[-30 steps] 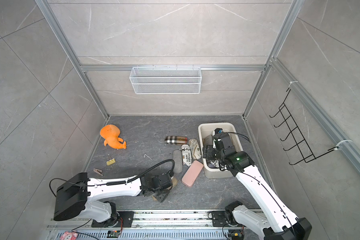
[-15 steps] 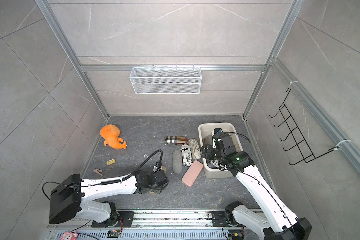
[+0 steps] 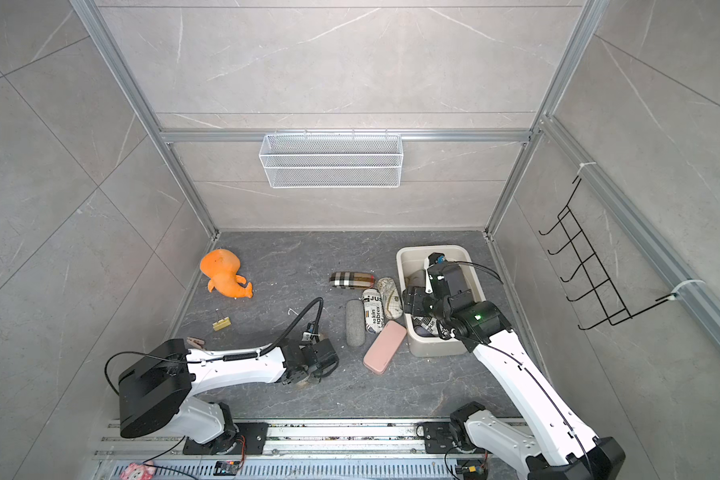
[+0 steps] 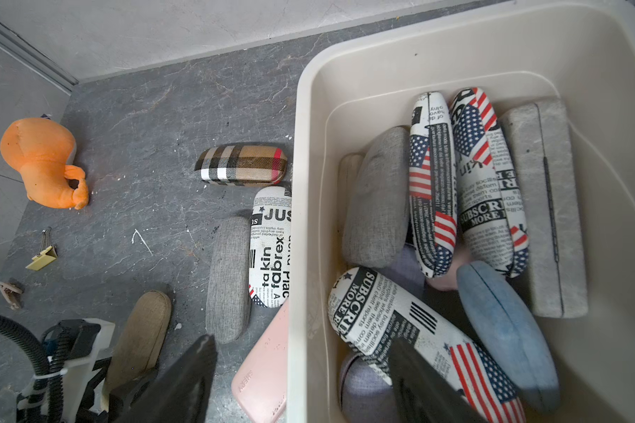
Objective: Put the glasses cases into the storage boxes
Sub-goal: Adjust the glasses case at the center of the board, then pick up the glasses case at the center of the board.
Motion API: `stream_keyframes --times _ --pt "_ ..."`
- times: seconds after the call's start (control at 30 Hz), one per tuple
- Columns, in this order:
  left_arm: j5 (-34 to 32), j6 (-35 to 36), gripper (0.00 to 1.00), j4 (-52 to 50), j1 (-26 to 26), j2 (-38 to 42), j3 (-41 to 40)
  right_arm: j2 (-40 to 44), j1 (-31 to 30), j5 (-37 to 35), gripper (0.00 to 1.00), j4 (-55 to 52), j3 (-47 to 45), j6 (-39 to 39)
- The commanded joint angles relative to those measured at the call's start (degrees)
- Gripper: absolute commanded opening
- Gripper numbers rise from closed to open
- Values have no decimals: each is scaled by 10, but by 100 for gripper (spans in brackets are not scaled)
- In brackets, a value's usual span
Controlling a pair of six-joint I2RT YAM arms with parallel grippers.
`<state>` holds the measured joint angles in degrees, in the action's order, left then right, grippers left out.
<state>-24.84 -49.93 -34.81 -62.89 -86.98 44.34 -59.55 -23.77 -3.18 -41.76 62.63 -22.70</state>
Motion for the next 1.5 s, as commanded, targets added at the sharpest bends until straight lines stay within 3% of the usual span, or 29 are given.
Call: stream_keyframes --times 0.0,0.13,0.3,0.5,0.73,0.97,1.17,1.33,1.47 --pt "34 -9 72 0 3 -14 9 2 -2 5 77 -7 16 0" --pt "54 -4 85 0 3 7 6 5 -2 10 77 -6 13 -3" --pt "76 -1 92 12 3 37 -12 5 -2 22 77 -4 10 -8" --pt "76 -6 80 17 5 19 -21 4 -6 44 75 4 4 -22" --pt "65 -24 78 34 7 -8 -29 4 -20 48 73 4 7 -29" --pt "53 -13 62 40 7 0 -24 -4 -41 49 68 0 17 -32" --pt "8 21 60 75 7 100 -25 -16 -72 57 68 18 20 -51" --pt "-6 64 58 201 7 210 -59 -24 -118 24 67 47 25 -79" --pt "2 96 59 306 7 269 -90 -6 -148 53 67 134 -12 -109"
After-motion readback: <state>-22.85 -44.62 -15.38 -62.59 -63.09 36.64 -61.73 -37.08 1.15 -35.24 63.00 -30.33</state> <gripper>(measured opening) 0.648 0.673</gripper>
